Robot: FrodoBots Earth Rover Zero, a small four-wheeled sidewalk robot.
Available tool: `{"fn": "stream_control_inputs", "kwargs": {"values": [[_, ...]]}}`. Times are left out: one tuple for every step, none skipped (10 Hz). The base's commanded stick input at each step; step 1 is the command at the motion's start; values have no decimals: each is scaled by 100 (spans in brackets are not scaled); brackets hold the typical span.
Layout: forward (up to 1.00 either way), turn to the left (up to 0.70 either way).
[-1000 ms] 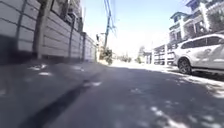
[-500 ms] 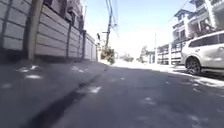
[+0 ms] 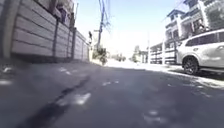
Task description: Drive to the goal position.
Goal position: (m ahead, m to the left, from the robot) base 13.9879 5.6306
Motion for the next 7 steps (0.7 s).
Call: {"fn": "stream_control_inputs", "kwargs": {"values": [[100,0],[100,-2],[100,-8],[100,-38],[100,-39],[100,-39],[100,-29]]}}
